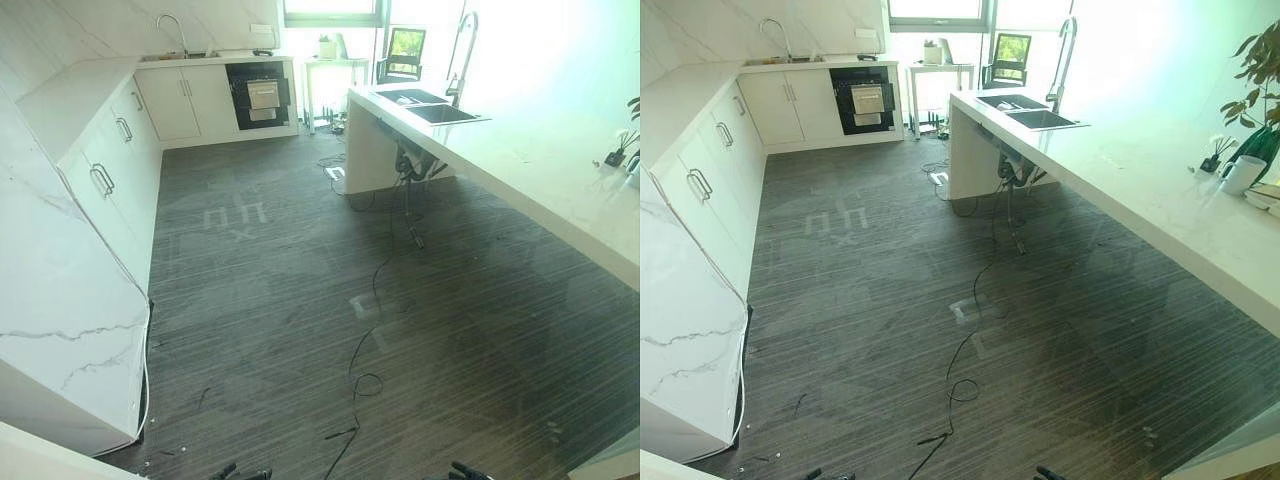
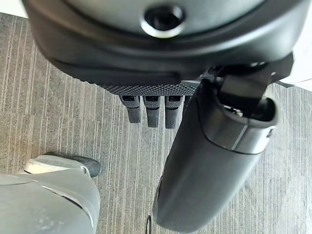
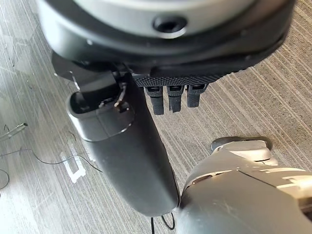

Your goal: Place the dishes in the dishwasher.

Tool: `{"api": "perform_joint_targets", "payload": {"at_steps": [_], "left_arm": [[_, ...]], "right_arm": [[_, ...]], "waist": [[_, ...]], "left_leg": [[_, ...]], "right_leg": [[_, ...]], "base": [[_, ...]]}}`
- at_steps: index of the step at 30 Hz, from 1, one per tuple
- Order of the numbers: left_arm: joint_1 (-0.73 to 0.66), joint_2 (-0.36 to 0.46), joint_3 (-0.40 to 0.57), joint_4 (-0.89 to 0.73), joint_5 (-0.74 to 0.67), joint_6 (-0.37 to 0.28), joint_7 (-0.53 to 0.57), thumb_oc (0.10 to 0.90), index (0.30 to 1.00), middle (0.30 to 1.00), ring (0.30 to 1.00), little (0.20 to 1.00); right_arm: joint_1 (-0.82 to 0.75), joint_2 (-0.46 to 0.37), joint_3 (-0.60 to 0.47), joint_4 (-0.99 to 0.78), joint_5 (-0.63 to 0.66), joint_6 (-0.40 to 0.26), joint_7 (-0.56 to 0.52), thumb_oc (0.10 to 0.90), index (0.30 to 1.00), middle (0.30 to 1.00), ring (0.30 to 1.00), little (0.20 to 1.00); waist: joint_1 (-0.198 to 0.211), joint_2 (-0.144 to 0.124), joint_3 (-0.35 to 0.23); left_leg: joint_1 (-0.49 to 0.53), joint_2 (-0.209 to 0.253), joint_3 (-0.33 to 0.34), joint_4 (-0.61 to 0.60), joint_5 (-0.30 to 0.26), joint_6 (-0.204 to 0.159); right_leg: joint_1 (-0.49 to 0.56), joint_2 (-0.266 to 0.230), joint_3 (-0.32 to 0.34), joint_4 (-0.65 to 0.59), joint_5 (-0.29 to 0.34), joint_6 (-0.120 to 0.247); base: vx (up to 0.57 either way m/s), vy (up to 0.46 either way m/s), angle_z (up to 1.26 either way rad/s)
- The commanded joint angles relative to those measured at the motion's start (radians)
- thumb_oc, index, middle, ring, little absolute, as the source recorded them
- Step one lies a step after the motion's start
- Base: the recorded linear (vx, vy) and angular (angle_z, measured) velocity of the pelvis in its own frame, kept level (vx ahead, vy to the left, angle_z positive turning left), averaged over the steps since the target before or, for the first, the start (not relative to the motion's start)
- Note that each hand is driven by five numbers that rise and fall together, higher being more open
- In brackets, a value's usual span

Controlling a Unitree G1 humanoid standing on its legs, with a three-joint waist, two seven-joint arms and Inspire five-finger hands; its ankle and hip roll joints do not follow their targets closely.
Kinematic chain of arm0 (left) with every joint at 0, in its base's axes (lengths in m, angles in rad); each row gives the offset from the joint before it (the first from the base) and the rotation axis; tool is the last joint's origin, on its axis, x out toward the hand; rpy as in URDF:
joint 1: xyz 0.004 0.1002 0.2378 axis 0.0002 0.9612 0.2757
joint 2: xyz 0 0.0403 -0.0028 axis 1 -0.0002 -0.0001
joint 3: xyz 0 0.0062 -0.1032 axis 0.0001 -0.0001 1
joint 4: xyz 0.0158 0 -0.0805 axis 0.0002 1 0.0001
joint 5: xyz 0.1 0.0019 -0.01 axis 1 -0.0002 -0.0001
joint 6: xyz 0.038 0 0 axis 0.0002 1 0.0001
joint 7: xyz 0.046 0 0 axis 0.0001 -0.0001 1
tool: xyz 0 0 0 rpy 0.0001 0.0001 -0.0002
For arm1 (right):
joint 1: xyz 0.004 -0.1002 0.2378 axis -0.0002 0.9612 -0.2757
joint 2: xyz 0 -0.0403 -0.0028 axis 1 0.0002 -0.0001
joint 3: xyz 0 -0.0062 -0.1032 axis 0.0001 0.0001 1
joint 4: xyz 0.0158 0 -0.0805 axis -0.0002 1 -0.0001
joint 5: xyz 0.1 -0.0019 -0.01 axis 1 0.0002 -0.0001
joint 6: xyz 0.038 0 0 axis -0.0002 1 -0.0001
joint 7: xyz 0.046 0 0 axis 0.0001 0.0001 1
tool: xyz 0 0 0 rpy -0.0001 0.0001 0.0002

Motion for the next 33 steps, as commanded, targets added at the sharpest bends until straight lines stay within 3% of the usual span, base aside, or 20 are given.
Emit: {"api": "perform_joint_targets", "payload": {"at_steps": [1,33], "left_arm": [[-0.031,0.008,0.003,0.002,0.027,-0.056,-0.014,0.800,0.900,0.900,0.900,0.900],[-0.021,0.014,0.009,-0.007,0.023,-0.076,-0.019,0.800,0.900,0.900,0.900,0.900]], "right_arm": [[-0.064,-0.043,-0.021,0.044,-0.009,-0.036,0.000,0.800,0.900,0.900,0.900,0.900],[-0.051,-0.036,-0.010,0.040,-0.029,-0.044,0.018,0.800,0.900,0.900,0.900,0.900]], "waist": [[0.001,0.007,0.011],[0.003,0.002,0.024]], "left_leg": [[0.028,0.076,0.019,0.005,-0.090,-0.085],[0.032,0.084,0.013,0.005,-0.087,-0.090]], "right_leg": [[0.058,-0.057,-0.015,-0.050,-0.030,0.106],[0.066,-0.044,-0.022,-0.050,-0.039,0.096]], "base": [[0.00,0.000,0.00],[0.01,-0.013,0.00]]}}
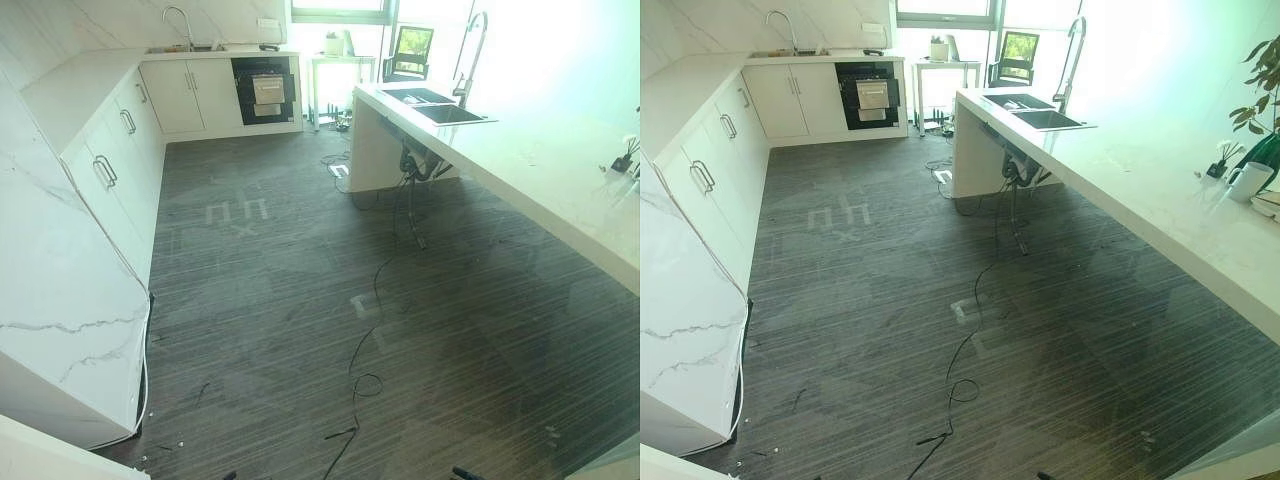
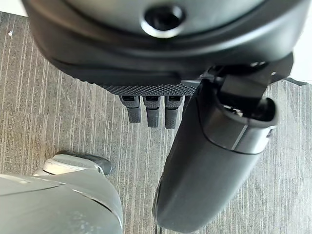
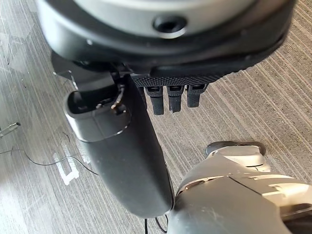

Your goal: Place the dishes in the dishwasher.

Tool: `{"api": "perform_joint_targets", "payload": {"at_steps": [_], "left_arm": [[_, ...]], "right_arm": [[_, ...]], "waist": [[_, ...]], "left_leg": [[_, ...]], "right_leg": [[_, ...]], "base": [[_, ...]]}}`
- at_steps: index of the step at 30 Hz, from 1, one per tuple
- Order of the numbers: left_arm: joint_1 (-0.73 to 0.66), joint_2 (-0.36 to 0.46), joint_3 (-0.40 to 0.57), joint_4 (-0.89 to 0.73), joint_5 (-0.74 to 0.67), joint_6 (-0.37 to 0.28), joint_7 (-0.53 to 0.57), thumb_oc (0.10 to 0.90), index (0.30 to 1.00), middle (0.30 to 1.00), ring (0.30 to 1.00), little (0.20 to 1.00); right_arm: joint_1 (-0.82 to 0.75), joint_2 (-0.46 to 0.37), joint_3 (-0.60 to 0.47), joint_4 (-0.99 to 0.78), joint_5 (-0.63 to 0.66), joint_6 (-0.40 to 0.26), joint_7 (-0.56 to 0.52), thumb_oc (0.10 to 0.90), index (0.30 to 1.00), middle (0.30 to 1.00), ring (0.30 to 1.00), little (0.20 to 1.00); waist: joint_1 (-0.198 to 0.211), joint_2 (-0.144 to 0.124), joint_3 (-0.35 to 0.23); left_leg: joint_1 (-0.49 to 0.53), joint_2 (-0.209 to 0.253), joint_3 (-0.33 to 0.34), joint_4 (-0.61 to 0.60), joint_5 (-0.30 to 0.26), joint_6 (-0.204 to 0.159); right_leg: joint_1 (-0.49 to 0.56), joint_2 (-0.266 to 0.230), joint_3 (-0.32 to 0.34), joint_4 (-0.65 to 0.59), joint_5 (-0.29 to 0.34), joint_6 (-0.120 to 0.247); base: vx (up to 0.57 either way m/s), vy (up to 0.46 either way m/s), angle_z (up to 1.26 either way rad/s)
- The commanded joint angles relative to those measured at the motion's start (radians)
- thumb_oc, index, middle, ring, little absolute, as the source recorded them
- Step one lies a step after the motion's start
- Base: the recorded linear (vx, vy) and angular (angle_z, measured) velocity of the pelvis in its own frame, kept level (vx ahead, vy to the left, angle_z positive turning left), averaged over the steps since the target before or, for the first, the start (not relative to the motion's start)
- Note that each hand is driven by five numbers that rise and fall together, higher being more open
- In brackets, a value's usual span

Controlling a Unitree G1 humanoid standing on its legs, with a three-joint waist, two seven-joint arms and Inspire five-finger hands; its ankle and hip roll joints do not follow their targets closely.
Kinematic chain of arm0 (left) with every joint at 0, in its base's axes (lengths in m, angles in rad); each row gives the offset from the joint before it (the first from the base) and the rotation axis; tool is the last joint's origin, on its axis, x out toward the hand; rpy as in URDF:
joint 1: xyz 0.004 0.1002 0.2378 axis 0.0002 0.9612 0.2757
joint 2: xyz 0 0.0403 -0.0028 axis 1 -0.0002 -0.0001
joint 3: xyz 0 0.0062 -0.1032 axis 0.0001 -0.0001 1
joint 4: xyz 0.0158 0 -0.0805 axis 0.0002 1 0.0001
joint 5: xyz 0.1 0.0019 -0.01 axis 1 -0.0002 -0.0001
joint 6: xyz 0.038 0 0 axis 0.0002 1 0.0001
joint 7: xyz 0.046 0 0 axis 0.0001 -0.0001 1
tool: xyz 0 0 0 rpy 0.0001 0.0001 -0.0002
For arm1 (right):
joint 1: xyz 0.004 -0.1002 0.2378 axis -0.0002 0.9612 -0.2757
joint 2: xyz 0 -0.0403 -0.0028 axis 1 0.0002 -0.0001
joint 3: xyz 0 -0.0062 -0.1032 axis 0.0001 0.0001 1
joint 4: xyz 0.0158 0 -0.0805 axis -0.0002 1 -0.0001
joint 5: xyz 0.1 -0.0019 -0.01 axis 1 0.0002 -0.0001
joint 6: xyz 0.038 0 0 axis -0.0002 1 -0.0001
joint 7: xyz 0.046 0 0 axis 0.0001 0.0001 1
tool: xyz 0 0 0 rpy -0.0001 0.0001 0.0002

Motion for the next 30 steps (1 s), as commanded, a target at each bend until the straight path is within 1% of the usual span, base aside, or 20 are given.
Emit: {"api": "perform_joint_targets", "payload": {"at_steps": [1,10,11,12,13,14,15,16,17,18,19,20,22,24,25,26,27,28,29,30], "left_arm": [[-0.043,0.015,0.008,-0.020,0.002,-0.069,0.001,0.800,0.900,0.900,0.900,0.900],[-0.041,0.012,0.024,-0.027,-0.015,-0.072,0.018,0.800,0.900,0.900,0.900,0.900],[-0.042,0.011,0.030,-0.030,-0.019,-0.072,0.012,0.800,0.900,0.900,0.900,0.900],[-0.047,0.012,0.046,-0.047,-0.049,-0.105,-0.012,0.800,0.900,0.900,0.900,0.900],[-0.051,0.017,0.053,-0.089,-0.084,-0.117,-0.035,0.800,0.900,0.900,0.900,0.900],[-0.057,0.025,0.057,-0.122,-0.101,-0.124,-0.049,0.800,0.900,0.900,0.900,0.900],[-0.059,0.028,0.056,-0.140,-0.106,-0.126,-0.051,0.800,0.900,0.900,0.900,0.900],[-0.057,0.022,0.057,-0.185,-0.092,-0.128,-0.039,0.800,0.900,0.900,0.900,0.900],[-0.044,0.015,0.045,-0.212,-0.083,-0.143,-0.029,0.800,0.900,0.900,0.900,0.900],[-0.030,0.015,0.036,-0.243,-0.091,-0.154,-0.024,0.800,0.900,0.900,0.900,0.900],[-0.010,0.017,0.035,-0.281,-0.112,-0.178,-0.041,0.800,0.900,0.900,0.900,0.900],[0.008,0.015,0.038,-0.319,-0.111,-0.192,-0.063,0.800,0.900,0.900,0.900,0.900],[0.017,0.016,0.021,-0.357,-0.066,-0.224,-0.073,0.800,0.900,0.900,0.900,0.900],[-0.006,0.043,0.025,-0.406,-0.049,-0.215,-0.069,0.800,0.900,0.900,0.900,0.900],[-0.018,0.052,0.014,-0.440,-0.039,-0.203,-0.053,0.800,0.900,0.900,0.900,0.900],[-0.030,0.061,0.000,-0.479,-0.016,-0.202,-0.032,0.800,0.900,0.900,0.900,0.900],[-0.032,0.063,-0.012,-0.521,-0.005,-0.194,-0.009,0.800,0.900,0.900,0.900,0.900],[-0.028,0.068,-0.026,-0.555,0.007,-0.200,0.000,0.800,0.900,0.900,0.900,0.900],[-0.024,0.074,-0.050,-0.608,0.037,-0.189,0.026,0.800,0.900,0.900,0.900,0.900],[-0.024,0.083,-0.061,-0.656,0.048,-0.169,0.029,0.800,0.900,0.900,0.900,0.900]], "right_arm": [[-0.052,-0.036,-0.009,0.011,-0.020,-0.043,0.015,0.800,0.900,0.900,0.900,0.900],[-0.061,-0.038,-0.011,-0.005,-0.012,-0.058,0.019,0.800,0.900,0.900,0.900,0.900],[-0.065,-0.042,-0.012,-0.012,0.003,-0.059,0.029,0.800,0.900,0.900,0.900,0.900],[-0.076,-0.051,-0.014,-0.042,0.019,-0.074,0.051,0.800,0.900,0.900,0.900,0.900],[-0.080,-0.060,0.001,-0.099,0.001,-0.086,0.052,0.800,0.900,0.900,0.900,0.900],[-0.085,-0.070,0.013,-0.138,0.018,-0.094,0.052,0.800,0.900,0.900,0.900,0.900],[-0.089,-0.076,0.016,-0.157,0.034,-0.096,0.051,0.800,0.900,0.900,0.900,0.900],[-0.105,-0.082,0.014,-0.191,0.059,-0.123,0.047,0.800,0.900,0.900,0.900,0.900],[-0.108,-0.093,0.016,-0.221,0.044,-0.149,0.050,0.800,0.900,0.900,0.900,0.900],[-0.096,-0.103,0.019,-0.271,0.038,-0.146,0.045,0.800,0.900,0.900,0.900,0.900],[-0.082,-0.117,0.024,-0.336,0.048,-0.140,0.050,0.800,0.900,0.900,0.900,0.900],[-0.070,-0.129,0.028,-0.395,0.061,-0.126,0.053,0.800,0.900,0.900,0.900,0.900],[-0.034,-0.135,0.022,-0.511,0.037,-0.104,0.056,0.800,0.900,0.900,0.900,0.900],[0.008,-0.129,0.008,-0.592,0.035,-0.086,0.065,0.800,0.900,0.900,0.900,0.900],[0.014,-0.115,0.007,-0.627,0.033,-0.076,0.052,0.800,0.900,0.900,0.900,0.900],[0.019,-0.095,0.007,-0.674,0.045,-0.067,0.030,0.800,0.900,0.900,0.900,0.900],[0.033,-0.077,0.000,-0.729,0.053,-0.051,0.016,0.800,0.900,0.900,0.900,0.900],[0.046,-0.064,0.003,-0.772,0.064,-0.048,0.015,0.800,0.900,0.900,0.900,0.900],[0.043,-0.060,0.009,-0.785,0.066,-0.061,0.019,0.800,0.900,0.900,0.900,0.900],[0.040,-0.059,0.011,-0.813,0.076,-0.051,0.011,0.800,0.900,0.900,0.900,0.900]], "waist": [[0.002,0.015,0.026],[0.004,0.021,0.044],[0.008,0.016,0.054],[0.017,0.000,0.078],[0.029,-0.021,0.107],[0.032,-0.026,0.127],[0.033,-0.024,0.136],[0.044,-0.014,0.153],[0.042,0.035,0.152],[0.044,0.050,0.150],[0.048,0.057,0.153],[0.048,0.057,0.155],[0.038,0.051,0.144],[0.036,0.034,0.118],[0.035,0.023,0.109],[0.024,0.020,0.102],[0.017,0.027,0.106],[0.007,0.041,0.113],[-0.001,0.049,0.121],[-0.009,0.047,0.126]], "left_leg": [[0.045,0.084,0.028,0.003,-0.082,-0.084],[0.059,0.090,0.014,0.003,-0.056,-0.100],[0.071,0.086,0.015,0.003,-0.035,-0.108],[0.093,0.068,0.021,0.003,0.040,-0.118],[0.069,0.059,0.026,0.051,0.160,-0.130],[0.001,0.059,0.016,0.167,0.177,-0.129],[-0.035,0.064,0.013,0.196,0.193,-0.133],[-0.047,0.069,0.045,0.016,0.222,-0.136],[-0.150,0.122,0.023,0.003,0.160,-0.146],[-0.203,0.136,-0.008,0.003,0.162,-0.155],[-0.236,0.141,-0.050,0.003,0.179,-0.163],[-0.243,0.143,-0.049,0.003,0.163,-0.158],[-0.228,0.145,-0.004,0.003,0.135,-0.143],[-0.210,0.110,0.010,0.003,0.101,-0.103],[-0.197,0.091,0.007,0.003,0.086,-0.082],[-0.165,0.068,-0.011,0.003,0.063,-0.056],[-0.127,0.055,-0.015,0.003,0.046,-0.039],[-0.095,0.056,-0.008,0.003,0.025,-0.029],[-0.061,0.055,0.004,0.003,0.009,-0.024],[-0.046,0.052,0.006,0.003,0.008,-0.029]], "right_leg": [[0.067,-0.042,-0.006,-0.043,-0.035,0.096],[0.071,-0.016,0.009,-0.043,-0.043,0.074],[0.075,-0.015,0.014,-0.043,-0.041,0.068],[0.085,-0.019,0.030,-0.043,-0.042,0.056],[0.094,-0.031,0.042,-0.043,-0.040,0.039],[0.093,-0.035,0.043,-0.043,-0.034,0.029],[0.095,-0.030,0.044,-0.043,-0.033,0.025],[0.119,-0.012,0.058,-0.043,-0.052,0.035],[0.141,0.037,0.055,-0.043,-0.082,0.042],[0.162,0.055,0.063,-0.043,-0.099,0.042],[0.184,0.069,0.077,-0.043,-0.115,0.038],[0.201,0.071,0.089,-0.043,-0.129,0.037],[0.229,0.051,0.082,-0.043,-0.139,0.047],[0.286,0.016,0.072,-0.043,-0.143,0.079],[0.301,-0.004,0.053,-0.043,-0.082,0.107],[0.336,-0.019,0.023,-0.043,0.108,0.159],[0.245,-0.039,0.022,0.206,0.230,0.186],[0.146,-0.044,0.017,0.373,0.266,0.183],[0.047,-0.052,-0.003,0.402,0.255,0.167],[0.024,-0.037,-0.036,0.310,0.220,0.156]], "base": [[0.02,-0.079,0.01],[0.02,-0.130,-0.01],[0.10,-0.230,-0.10],[0.10,-0.244,-0.24],[0.07,-0.235,-0.24],[0.01,-0.166,-0.12],[0.14,-0.042,0.07],[0.33,0.160,0.17],[0.44,0.264,0.34],[0.43,0.335,0.45],[0.38,0.305,0.86],[0.43,0.366,0.39],[0.48,0.401,-0.74],[0.56,0.421,-0.77],[0.58,0.404,-0.29],[0.54,0.423,-0.09],[0.52,0.472,0.07],[0.39,0.411,0.40],[0.37,0.256,0.11],[0.36,0.095,0.05]]}}
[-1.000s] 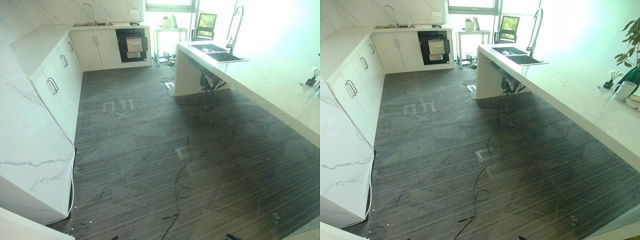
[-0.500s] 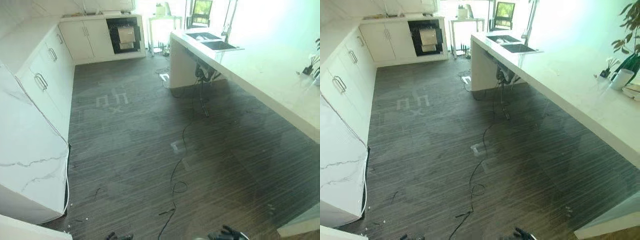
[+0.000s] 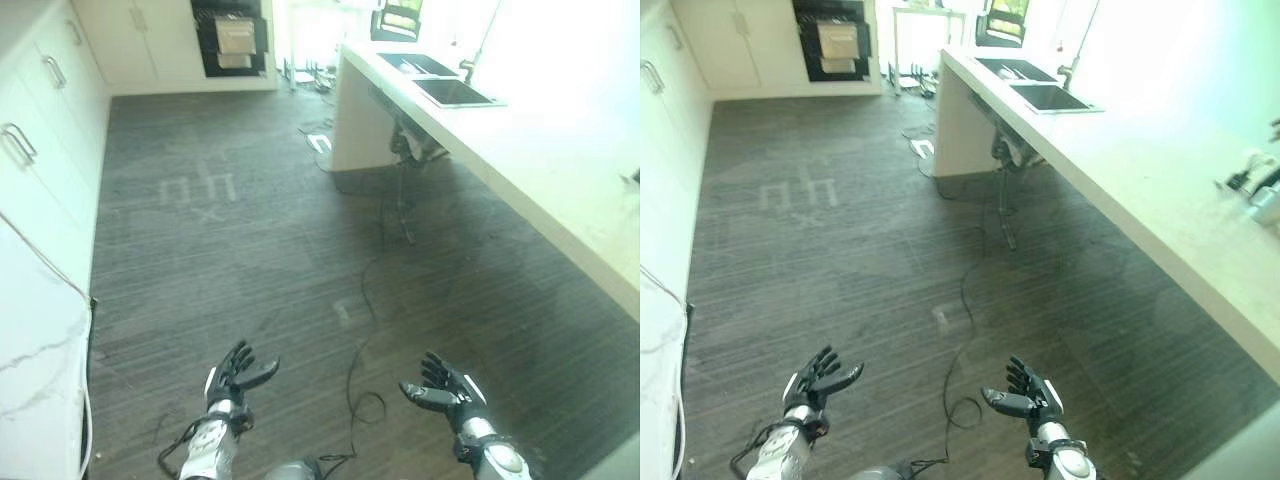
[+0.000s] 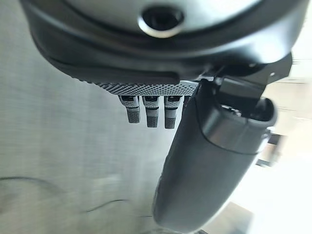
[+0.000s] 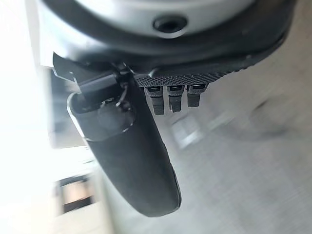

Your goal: Place the dishes in the dishwasher.

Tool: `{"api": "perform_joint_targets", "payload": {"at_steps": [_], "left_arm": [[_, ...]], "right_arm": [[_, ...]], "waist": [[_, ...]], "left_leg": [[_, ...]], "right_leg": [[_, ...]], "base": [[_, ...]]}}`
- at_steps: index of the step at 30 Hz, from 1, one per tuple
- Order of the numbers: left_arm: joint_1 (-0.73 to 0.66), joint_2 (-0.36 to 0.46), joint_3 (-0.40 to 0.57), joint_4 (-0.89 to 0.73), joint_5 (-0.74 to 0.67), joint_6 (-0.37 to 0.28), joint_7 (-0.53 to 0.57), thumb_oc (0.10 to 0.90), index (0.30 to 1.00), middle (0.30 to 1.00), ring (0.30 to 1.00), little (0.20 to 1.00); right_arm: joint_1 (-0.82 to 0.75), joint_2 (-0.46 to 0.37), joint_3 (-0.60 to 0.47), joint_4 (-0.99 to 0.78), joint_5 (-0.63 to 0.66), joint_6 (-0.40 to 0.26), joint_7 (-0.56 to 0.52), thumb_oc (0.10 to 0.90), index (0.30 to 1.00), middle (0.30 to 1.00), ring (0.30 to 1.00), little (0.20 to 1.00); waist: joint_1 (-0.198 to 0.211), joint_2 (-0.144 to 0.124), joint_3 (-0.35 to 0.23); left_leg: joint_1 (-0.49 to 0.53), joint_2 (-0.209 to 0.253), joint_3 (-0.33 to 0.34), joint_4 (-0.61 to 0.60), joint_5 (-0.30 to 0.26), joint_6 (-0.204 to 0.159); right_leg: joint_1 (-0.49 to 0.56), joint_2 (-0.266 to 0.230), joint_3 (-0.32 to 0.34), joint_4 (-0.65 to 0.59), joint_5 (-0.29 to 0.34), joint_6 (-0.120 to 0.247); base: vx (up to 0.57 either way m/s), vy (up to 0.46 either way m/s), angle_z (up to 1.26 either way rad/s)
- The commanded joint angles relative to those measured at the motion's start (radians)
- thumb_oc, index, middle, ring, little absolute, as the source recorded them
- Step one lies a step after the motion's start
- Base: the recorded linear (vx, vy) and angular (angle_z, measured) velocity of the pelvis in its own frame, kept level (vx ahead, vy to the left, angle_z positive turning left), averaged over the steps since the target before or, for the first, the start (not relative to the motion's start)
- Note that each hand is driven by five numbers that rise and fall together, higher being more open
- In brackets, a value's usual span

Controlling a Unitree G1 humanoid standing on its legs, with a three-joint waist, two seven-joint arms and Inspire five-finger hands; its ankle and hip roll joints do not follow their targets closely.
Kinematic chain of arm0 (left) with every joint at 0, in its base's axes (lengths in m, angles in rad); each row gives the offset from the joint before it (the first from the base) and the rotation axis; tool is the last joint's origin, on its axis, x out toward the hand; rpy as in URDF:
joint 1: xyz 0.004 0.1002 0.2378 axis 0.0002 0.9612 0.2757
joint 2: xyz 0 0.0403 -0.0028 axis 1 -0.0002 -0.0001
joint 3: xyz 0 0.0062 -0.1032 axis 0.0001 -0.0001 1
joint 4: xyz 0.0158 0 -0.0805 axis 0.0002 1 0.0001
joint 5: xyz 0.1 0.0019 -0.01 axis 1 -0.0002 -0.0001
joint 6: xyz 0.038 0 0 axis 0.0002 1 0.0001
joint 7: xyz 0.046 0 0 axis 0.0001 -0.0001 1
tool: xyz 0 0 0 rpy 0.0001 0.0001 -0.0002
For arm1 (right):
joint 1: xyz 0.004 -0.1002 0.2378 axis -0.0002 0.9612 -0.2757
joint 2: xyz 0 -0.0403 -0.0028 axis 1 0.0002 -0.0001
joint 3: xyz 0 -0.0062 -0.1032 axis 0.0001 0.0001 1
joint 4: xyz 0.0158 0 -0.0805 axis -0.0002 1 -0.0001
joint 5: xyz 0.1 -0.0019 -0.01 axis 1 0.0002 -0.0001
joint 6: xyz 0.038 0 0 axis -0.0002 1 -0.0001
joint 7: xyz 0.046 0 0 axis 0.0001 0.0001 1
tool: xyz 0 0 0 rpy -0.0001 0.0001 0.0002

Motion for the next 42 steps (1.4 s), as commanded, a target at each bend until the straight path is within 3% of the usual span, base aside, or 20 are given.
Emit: {"api": "perform_joint_targets", "payload": {"at_steps": [1,3,4,7,11,14,15,16,19,22,23,25,27,29,30,32,35,37,40,42], "left_arm": [[0.034,0.069,-0.052,-0.112,0.073,-0.015,0.023,0.800,0.900,0.900,0.900,0.900],[0.043,0.083,-0.052,-0.166,0.095,-0.017,0.014,0.800,0.900,0.900,0.900,0.900],[0.050,0.089,-0.060,-0.183,0.101,-0.031,0.003,0.800,0.900,0.900,0.900,0.900],[0.056,0.095,-0.069,-0.205,0.100,-0.042,-0.008,0.800,0.900,0.900,0.900,0.900],[0.088,0.102,-0.067,-0.255,0.103,-0.051,-0.028,0.800,0.900,0.900,0.900,0.900],[0.108,0.108,-0.066,-0.298,0.104,-0.026,-0.029,0.800,0.900,0.900,0.900,0.900],[0.120,0.102,-0.063,-0.310,0.105,-0.024,-0.031,0.800,0.900,0.900,0.900,0.900],[0.133,0.098,-0.070,-0.336,0.122,-0.044,-0.025,0.800,0.900,0.900,0.900,0.900],[0.131,0.098,-0.074,-0.345,0.112,-0.061,-0.027,0.800,0.900,0.900,0.900,0.900],[0.140,0.098,-0.075,-0.385,0.098,-0.073,-0.024,0.800,0.900,0.900,0.900,0.900],[0.140,0.100,-0.077,-0.397,0.094,-0.076,-0.028,0.800,0.900,0.900,0.900,0.900],[0.131,0.101,-0.078,-0.426,0.079,-0.066,-0.034,0.800,0.900,0.900,0.900,0.900],[0.142,0.105,-0.073,-0.453,0.068,-0.067,-0.039,0.800,0.900,0.900,0.900,0.900],[0.156,0.116,-0.064,-0.488,0.049,-0.067,-0.052,0.800,0.900,0.900,0.900,0.900],[0.158,0.119,-0.063,-0.502,0.041,-0.069,-0.054,0.800,0.900,0.900,0.900,0.900],[0.165,0.124,-0.060,-0.543,0.031,-0.080,-0.053,0.800,0.900,0.900,0.900,0.900],[0.181,0.119,-0.059,-0.583,0.016,-0.115,-0.062,0.800,0.900,0.900,0.900,0.900],[0.191,0.117,-0.052,-0.609,0.017,-0.130,-0.077,0.800,0.900,0.900,0.900,0.900],[0.175,0.131,-0.049,-0.620,0.032,-0.143,-0.068,0.800,0.900,0.900,0.900,0.900],[0.162,0.143,-0.052,-0.623,0.031,-0.133,-0.056,0.800,0.900,0.900,0.900,0.900]], "right_arm": [[-0.061,-0.094,-0.037,0.005,0.071,-0.039,-0.021,0.800,0.900,0.900,0.900,0.900],[-0.018,-0.093,-0.057,-0.046,0.072,-0.055,0.009,0.800,0.900,0.900,0.900,0.900],[-0.004,-0.096,-0.060,-0.050,0.080,-0.082,0.023,0.800,0.900,0.900,0.900,0.900],[-0.010,-0.095,-0.066,-0.067,0.079,-0.086,0.023,0.800,0.900,0.900,0.900,0.900],[-0.025,-0.102,-0.056,-0.106,0.084,-0.062,-0.001,0.800,0.900,0.900,0.900,0.900],[-0.035,-0.118,-0.039,-0.133,0.058,-0.058,-0.020,0.800,0.900,0.900,0.900,0.900],[-0.036,-0.129,-0.036,-0.146,0.047,-0.061,-0.017,0.800,0.900,0.900,0.900,0.900],[-0.035,-0.159,-0.046,-0.187,0.050,-0.069,0.000,0.800,0.900,0.900,0.900,0.900],[-0.033,-0.181,-0.056,-0.212,0.048,-0.077,0.013,0.800,0.900,0.900,0.900,0.900],[-0.039,-0.201,-0.067,-0.239,0.058,-0.082,0.037,0.800,0.900,0.900,0.900,0.900],[-0.039,-0.204,-0.071,-0.249,0.063,-0.089,0.037,0.800,0.900,0.900,0.900,0.900],[-0.052,-0.206,-0.066,-0.266,0.057,-0.101,0.037,0.800,0.900,0.900,0.900,0.900],[-0.065,-0.210,-0.057,-0.292,0.041,-0.092,0.044,0.800,0.900,0.900,0.900,0.900],[-0.068,-0.218,-0.049,-0.326,0.041,-0.083,0.065,0.800,0.900,0.900,0.900,0.900],[-0.065,-0.218,-0.046,-0.341,0.038,-0.079,0.073,0.800,0.900,0.900,0.900,0.900],[-0.050,-0.227,-0.045,-0.366,0.037,-0.079,0.097,0.800,0.900,0.900,0.900,0.900],[-0.031,-0.238,-0.047,-0.389,0.038,-0.089,0.114,0.800,0.900,0.900,0.900,0.900],[-0.030,-0.245,-0.049,-0.413,0.045,-0.084,0.112,0.800,0.900,0.900,0.900,0.900],[-0.035,-0.260,-0.063,-0.453,0.072,-0.070,0.124,0.800,0.900,0.900,0.900,0.900],[-0.034,-0.255,-0.065,-0.477,0.094,-0.059,0.119,0.800,0.900,0.900,0.900,0.900]], "waist": [[-0.013,0.040,-0.013],[-0.038,0.017,0.007],[-0.058,-0.010,0.014],[-0.066,-0.014,0.020],[-0.055,-0.023,0.006],[-0.052,-0.024,-0.029],[-0.054,-0.019,-0.043],[-0.054,-0.006,-0.059],[-0.041,-0.021,-0.058],[-0.029,-0.033,-0.033],[-0.026,-0.035,-0.021],[-0.004,-0.043,0.003],[0.004,-0.043,0.011],[0.002,-0.026,0.007],[0.000,-0.007,0.009],[-0.004,0.029,0.006],[0.004,0.051,0.007],[0.014,0.055,0.009],[0.011,0.047,-0.005],[0.016,0.044,-0.015]], "left_leg": [[-0.011,0.086,-0.080,-0.112,0.080,-0.169],[0.032,0.068,-0.088,-0.112,0.051,-0.179],[0.061,0.036,-0.087,-0.112,0.011,-0.175],[0.097,0.017,-0.103,-0.112,-0.031,-0.168],[0.144,0.004,-0.108,-0.112,-0.069,-0.162],[0.200,0.032,-0.093,-0.112,-0.082,-0.184],[0.224,0.049,-0.089,-0.112,-0.068,-0.200],[0.247,0.093,-0.076,-0.112,0.104,-0.249],[0.263,0.087,-0.060,-0.089,0.294,-0.289],[0.124,0.086,-0.059,0.200,0.344,-0.301],[0.062,0.099,-0.063,0.265,0.331,-0.292],[-0.015,0.087,-0.076,0.217,0.298,-0.268],[0.007,0.083,-0.060,0.113,0.289,-0.259],[0.040,0.094,-0.052,-0.085,0.319,-0.266],[0.011,0.108,-0.070,-0.112,0.304,-0.271],[-0.077,0.132,-0.127,-0.112,0.252,-0.280],[-0.164,0.141,-0.181,-0.112,0.258,-0.297],[-0.192,0.145,-0.189,-0.112,0.268,-0.299],[-0.169,0.146,-0.152,-0.112,0.187,-0.272],[-0.157,0.128,-0.152,-0.112,0.171,-0.254]], "right_leg": [[0.114,0.107,-0.139,-0.686,-0.096,-0.069],[0.084,0.079,-0.165,-0.944,-0.103,-0.075],[-0.039,0.014,-0.101,-0.944,-0.106,-0.053],[-0.131,-0.025,-0.056,-0.944,-0.090,-0.038],[-0.109,-0.027,-0.050,-0.944,-0.081,-0.036],[-0.064,-0.004,-0.063,-0.944,-0.106,-0.050],[-0.048,0.015,-0.065,-0.944,-0.122,-0.068],[-0.012,0.065,-0.069,-0.944,-0.171,-0.113],[0.034,0.081,-0.055,-0.944,-0.217,-0.146],[0.080,0.088,-0.049,-0.944,-0.239,-0.181],[0.094,0.088,-0.058,-0.944,-0.243,-0.189],[0.122,0.086,-0.060,-0.944,-0.253,-0.185],[0.134,0.091,-0.045,-0.944,-0.266,-0.177],[0.143,0.117,-0.015,-0.944,-0.286,-0.167],[0.150,0.139,-0.003,-0.944,-0.296,-0.164],[0.161,0.176,0.019,-0.944,-0.318,-0.161],[0.196,0.210,0.050,-0.944,-0.350,-0.166],[0.226,0.216,0.057,-0.944,-0.373,-0.167],[0.251,0.178,0.034,-0.944,-0.382,-0.152],[0.274,0.165,0.029,-0.944,-0.381,-0.140]], "base": [[0.38,-0.065,0.01],[0.42,-0.191,1.79],[0.38,-0.232,2.02],[0.32,-0.188,0.62],[0.36,-0.220,-0.27],[0.50,-0.369,-0.19],[0.91,-0.722,-0.52],[0.71,-0.596,-0.53],[0.36,-0.347,-0.60],[0.19,-0.255,-0.69],[0.15,-0.229,-0.39],[0.14,-0.122,-0.18],[0.17,0.004,-0.39],[0.22,0.093,-0.54],[0.19,0.159,-0.56],[0.19,0.188,-0.43],[0.26,0.185,-0.03],[0.29,0.173,-0.10],[0.37,0.254,-0.45],[0.36,0.230,-0.22]]}}
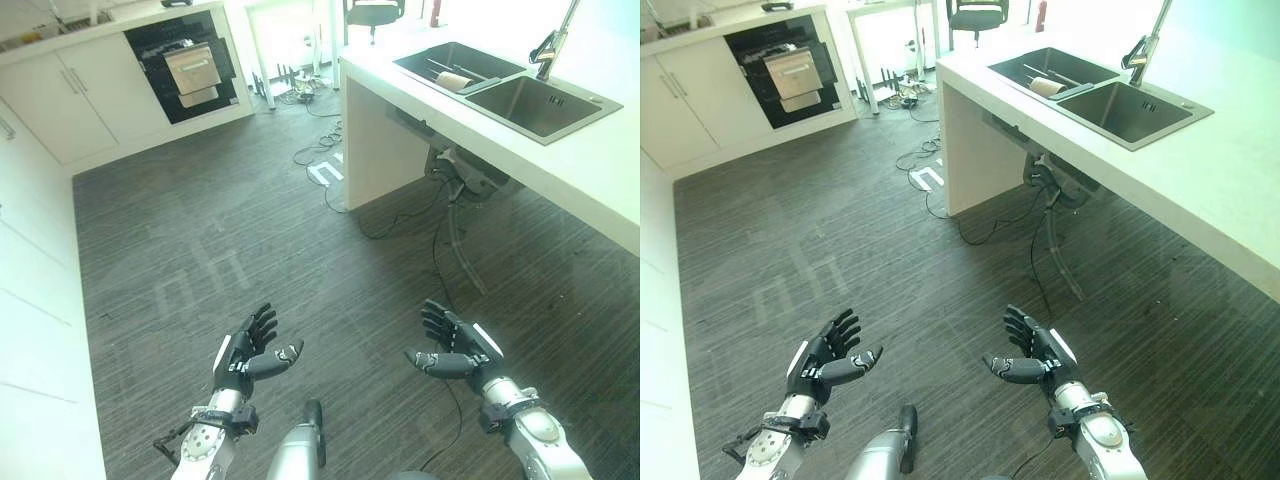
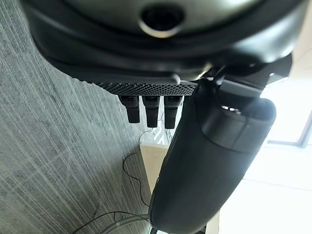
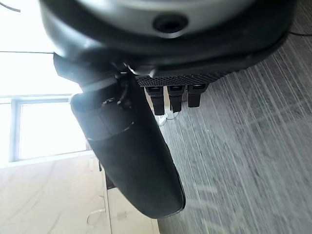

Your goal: Place the dishes in the dishwasher.

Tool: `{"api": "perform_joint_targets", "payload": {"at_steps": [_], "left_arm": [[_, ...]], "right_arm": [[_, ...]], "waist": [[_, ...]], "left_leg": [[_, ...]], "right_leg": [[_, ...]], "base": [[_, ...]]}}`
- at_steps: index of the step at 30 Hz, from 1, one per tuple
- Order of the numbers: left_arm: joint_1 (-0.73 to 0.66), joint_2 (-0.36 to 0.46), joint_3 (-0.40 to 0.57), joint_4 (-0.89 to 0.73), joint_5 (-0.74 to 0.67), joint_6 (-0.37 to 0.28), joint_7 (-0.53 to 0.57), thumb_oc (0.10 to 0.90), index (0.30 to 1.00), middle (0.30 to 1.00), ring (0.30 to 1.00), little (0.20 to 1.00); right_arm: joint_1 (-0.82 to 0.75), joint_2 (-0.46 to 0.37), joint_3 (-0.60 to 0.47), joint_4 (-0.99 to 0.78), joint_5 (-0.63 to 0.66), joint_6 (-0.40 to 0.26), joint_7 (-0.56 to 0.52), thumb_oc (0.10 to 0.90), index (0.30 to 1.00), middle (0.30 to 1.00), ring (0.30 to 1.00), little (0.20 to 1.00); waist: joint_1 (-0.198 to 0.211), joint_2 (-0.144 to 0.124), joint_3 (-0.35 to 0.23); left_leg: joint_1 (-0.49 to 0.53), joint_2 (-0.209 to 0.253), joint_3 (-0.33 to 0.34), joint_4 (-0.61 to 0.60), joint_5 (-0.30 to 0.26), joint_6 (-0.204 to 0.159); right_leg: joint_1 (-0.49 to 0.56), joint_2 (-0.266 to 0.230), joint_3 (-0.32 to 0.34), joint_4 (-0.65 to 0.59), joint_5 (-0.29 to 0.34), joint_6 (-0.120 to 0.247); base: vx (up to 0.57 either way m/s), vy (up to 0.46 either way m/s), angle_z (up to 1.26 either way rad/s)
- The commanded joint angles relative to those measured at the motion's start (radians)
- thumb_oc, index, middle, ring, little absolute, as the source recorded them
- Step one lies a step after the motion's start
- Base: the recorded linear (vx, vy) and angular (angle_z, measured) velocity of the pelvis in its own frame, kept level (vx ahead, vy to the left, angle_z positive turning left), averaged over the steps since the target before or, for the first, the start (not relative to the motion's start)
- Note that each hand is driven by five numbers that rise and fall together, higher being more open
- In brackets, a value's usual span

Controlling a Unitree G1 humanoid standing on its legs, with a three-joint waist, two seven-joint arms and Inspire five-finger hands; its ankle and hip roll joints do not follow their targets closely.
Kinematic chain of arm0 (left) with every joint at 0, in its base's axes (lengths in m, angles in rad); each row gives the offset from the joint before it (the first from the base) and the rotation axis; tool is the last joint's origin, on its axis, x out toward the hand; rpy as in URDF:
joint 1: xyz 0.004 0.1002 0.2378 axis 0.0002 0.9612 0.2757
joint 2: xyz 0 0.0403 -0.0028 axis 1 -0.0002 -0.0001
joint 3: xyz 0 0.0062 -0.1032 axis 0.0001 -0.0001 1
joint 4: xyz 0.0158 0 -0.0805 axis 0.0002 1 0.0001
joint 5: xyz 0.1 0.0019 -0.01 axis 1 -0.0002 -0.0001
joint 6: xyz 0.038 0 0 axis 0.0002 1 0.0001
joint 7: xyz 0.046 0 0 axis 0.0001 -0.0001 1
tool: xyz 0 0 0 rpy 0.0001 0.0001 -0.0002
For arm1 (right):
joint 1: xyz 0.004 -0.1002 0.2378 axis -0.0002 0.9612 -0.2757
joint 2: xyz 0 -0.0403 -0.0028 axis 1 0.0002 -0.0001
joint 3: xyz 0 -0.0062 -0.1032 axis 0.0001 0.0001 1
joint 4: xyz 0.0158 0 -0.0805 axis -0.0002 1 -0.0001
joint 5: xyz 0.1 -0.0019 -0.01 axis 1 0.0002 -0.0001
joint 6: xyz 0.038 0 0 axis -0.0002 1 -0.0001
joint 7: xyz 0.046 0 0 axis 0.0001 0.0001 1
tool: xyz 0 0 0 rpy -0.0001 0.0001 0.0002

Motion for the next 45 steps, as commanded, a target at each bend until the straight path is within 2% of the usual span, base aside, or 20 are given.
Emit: {"api": "perform_joint_targets", "payload": {"at_steps": [1,4,7,9,10,13,14,18,22,25,27,33,34,35,36,37,40,41,43,45], "left_arm": [[-0.055,0.055,0.038,-0.113,0.001,-0.127,0.012,0.800,0.900,0.900,0.900,0.900],[-0.078,0.074,0.034,-0.150,0.019,-0.122,-0.051,0.800,0.900,0.900,0.900,0.900],[-0.079,0.090,0.018,-0.186,0.062,-0.133,-0.089,0.800,0.900,0.900,0.900,0.900],[-0.094,0.112,-0.007,-0.217,0.092,-0.126,-0.088,0.800,0.900,0.900,0.900,0.900],[-0.110,0.116,-0.005,-0.234,0.093,-0.108,-0.069,0.800,0.900,0.900,0.900,0.900],[-0.120,0.136,0.019,-0.254,0.078,-0.103,-0.057,0.800,0.900,0.900,0.900,0.900],[-0.110,0.139,0.035,-0.270,0.074,-0.108,-0.056,0.800,0.900,0.900,0.900,0.900],[-0.077,0.131,0.025,-0.330,0.110,-0.116,-0.025,0.800,0.900,0.900,0.900,0.900],[-0.069,0.133,0.014,-0.351,0.127,-0.111,-0.011,0.800,0.900,0.900,0.900,0.900],[-0.083,0.133,0.004,-0.348,0.103,-0.099,-0.002,0.800,0.900,0.900,0.900,0.900],[-0.085,0.131,0.007,-0.359,0.101,-0.108,0.005,0.800,0.900,0.900,0.900,0.900],[-0.091,0.111,0.029,-0.368,0.091,-0.189,0.057,0.800,0.900,0.900,0.900,0.900],[-0.089,0.108,0.028,-0.364,0.091,-0.195,0.059,0.800,0.900,0.900,0.900,0.900],[-0.079,0.096,0.022,-0.363,0.104,-0.206,0.065,0.800,0.900,0.900,0.900,0.900],[-0.081,0.090,0.019,-0.362,0.105,-0.206,0.059,0.800,0.900,0.900,0.900,0.900],[-0.082,0.090,0.019,-0.361,0.105,-0.206,0.059,0.800,0.900,0.900,0.900,0.900],[-0.076,0.094,0.032,-0.369,0.085,-0.192,0.050,0.800,0.900,0.900,0.900,0.900],[-0.069,0.095,0.036,-0.367,0.085,-0.193,0.054,0.800,0.900,0.900,0.900,0.900],[-0.059,0.092,0.037,-0.361,0.081,-0.190,0.058,0.800,0.900,0.900,0.900,0.900],[-0.037,0.085,0.033,-0.352,0.082,-0.208,0.060,0.800,0.900,0.900,0.900,0.900]], "right_arm": [[-0.058,0.015,-0.030,-0.147,0.077,-0.081,0.020,0.800,0.900,0.900,0.900,0.900],[-0.068,0.060,-0.011,-0.186,0.047,-0.082,-0.005,0.800,0.900,0.900,0.900,0.900],[-0.076,0.074,-0.009,-0.204,0.071,-0.081,-0.014,0.800,0.900,0.900,0.900,0.900],[-0.086,0.094,0.004,-0.234,0.077,-0.089,-0.030,0.800,0.900,0.900,0.900,0.900],[-0.104,0.103,0.026,-0.229,0.062,-0.098,-0.041,0.800,0.900,0.900,0.900,0.900],[-0.093,0.093,0.024,-0.239,0.068,-0.101,-0.032,0.800,0.900,0.900,0.900,0.900],[-0.076,0.082,0.015,-0.238,0.061,-0.109,-0.012,0.800,0.900,0.900,0.900,0.900],[-0.067,0.063,0.017,-0.231,0.080,-0.133,0.008,0.800,0.900,0.900,0.900,0.900],[-0.082,0.062,0.027,-0.248,0.070,-0.121,-0.002,0.800,0.900,0.900,0.900,0.900],[-0.110,0.019,0.028,-0.273,0.060,-0.110,-0.036,0.800,0.900,0.900,0.900,0.900],[-0.111,0.002,0.017,-0.282,0.068,-0.116,-0.036,0.800,0.900,0.900,0.900,0.900],[-0.100,-0.033,-0.030,-0.329,0.093,-0.145,-0.023,0.800,0.900,0.900,0.900,0.900],[-0.098,-0.038,-0.037,-0.331,0.095,-0.149,-0.020,0.800,0.900,0.900,0.900,0.900],[-0.097,-0.042,-0.043,-0.327,0.101,-0.160,-0.013,0.800,0.900,0.900,0.900,0.900],[-0.097,-0.036,-0.045,-0.330,0.088,-0.162,-0.025,0.800,0.900,0.900,0.900,0.900],[-0.097,-0.036,-0.045,-0.330,0.088,-0.162,-0.025,0.800,0.900,0.900,0.900,0.900],[-0.125,-0.042,-0.043,-0.331,0.093,-0.132,-0.018,0.800,0.900,0.900,0.900,0.900],[-0.127,-0.039,-0.041,-0.335,0.088,-0.126,-0.007,0.800,0.900,0.900,0.900,0.900],[-0.121,-0.040,-0.041,-0.337,0.086,-0.127,0.008,0.800,0.900,0.900,0.900,0.900],[-0.109,-0.056,-0.048,-0.344,0.099,-0.135,0.027,0.800,0.900,0.900,0.900,0.900]], "waist": [[0.027,-0.010,-0.082],[0.041,-0.025,-0.098],[0.038,-0.017,-0.105],[0.022,0.010,-0.094],[0.022,0.017,-0.086],[0.013,0.008,-0.072],[0.005,-0.012,-0.058],[-0.009,-0.042,-0.042],[-0.009,-0.050,-0.046],[-0.014,-0.059,-0.093],[-0.017,-0.054,-0.102],[-0.019,-0.057,-0.107],[-0.019,-0.065,-0.105],[-0.009,-0.073,-0.087],[0.000,-0.084,-0.069],[-0.001,-0.082,-0.069],[0.017,-0.078,-0.058],[0.022,-0.052,-0.051],[0.023,-0.023,-0.052],[0.030,-0.007,-0.049]], "left_leg": [[0.035,0.019,-0.016,0.027,-0.106,-0.057],[0.069,-0.029,-0.024,0.027,-0.136,-0.010],[0.089,-0.045,-0.039,0.027,-0.150,0.011],[0.143,-0.058,-0.049,0.027,-0.182,0.031],[0.165,-0.058,-0.046,0.027,-0.188,0.033],[0.193,-0.063,-0.046,0.027,-0.199,0.023],[0.221,-0.073,-0.028,0.027,-0.219,0.018],[0.285,-0.091,0.007,0.027,-0.293,0.018],[0.319,-0.081,0.021,0.027,-0.334,0.018],[0.376,-0.038,0.052,0.027,-0.341,-0.012],[0.388,-0.018,0.061,0.027,-0.306,-0.028],[0.427,0.010,0.082,0.027,-0.020,-0.095],[0.419,0.012,0.099,0.100,0.027,-0.108],[0.302,0.004,0.079,0.334,0.076,-0.117],[0.181,0.013,0.073,0.384,0.044,-0.091],[0.179,0.014,0.072,0.387,0.041,-0.091],[0.181,0.016,0.080,0.107,0.034,-0.073],[0.143,0.038,0.031,0.027,0.013,-0.078],[0.066,0.063,-0.038,0.027,-0.025,-0.092],[-0.006,0.077,-0.094,0.027,0.002,-0.113]], "right_leg": [[-0.081,-0.023,-0.076,-0.026,0.127,0.059],[-0.045,-0.063,-0.108,-0.026,0.228,0.106],[-0.013,-0.056,-0.120,-0.026,0.336,0.134],[-0.178,-0.034,-0.118,0.329,0.438,0.144],[-0.260,-0.050,-0.149,0.339,0.410,0.124],[-0.240,-0.055,-0.216,0.055,0.388,0.115],[-0.276,-0.093,-0.246,-0.026,0.381,0.117],[-0.439,-0.206,-0.205,-0.026,0.438,0.146],[-0.449,-0.231,-0.198,-0.026,0.438,0.155],[-0.401,-0.199,-0.217,-0.026,0.378,0.141],[-0.385,-0.180,-0.220,-0.026,0.360,0.124],[-0.318,-0.100,-0.174,-0.026,0.275,0.047],[-0.303,-0.096,-0.166,-0.026,0.261,0.032],[-0.269,-0.085,-0.154,-0.026,0.247,0.003],[-0.249,-0.083,-0.145,-0.026,0.247,-0.002],[-0.249,-0.083,-0.146,-0.026,0.247,-0.001],[-0.227,-0.064,-0.113,-0.026,0.216,0.018],[-0.215,-0.034,-0.089,-0.026,0.202,0.028],[-0.203,-0.007,-0.075,-0.026,0.185,0.031],[-0.169,0.016,-0.055,-0.026,0.159,0.028]], "base": [[0.39,0.231,-0.14],[0.37,0.201,-0.04],[0.27,0.182,0.11],[0.32,0.309,0.09],[0.34,0.211,0.08],[0.25,-0.020,-0.10],[0.23,-0.116,0.15],[0.27,-0.165,-0.37],[0.30,-0.212,0.07],[0.54,-0.421,0.00],[0.37,-0.297,-0.02],[0.32,-0.305,-0.20],[0.27,-0.322,-0.59],[0.28,-0.335,-0.45],[0.21,-0.247,-0.43],[0.15,-0.093,-0.18],[0.24,0.110,-0.28],[0.23,0.211,-0.62],[0.24,0.232,-0.58],[0.28,0.249,-0.36]]}}
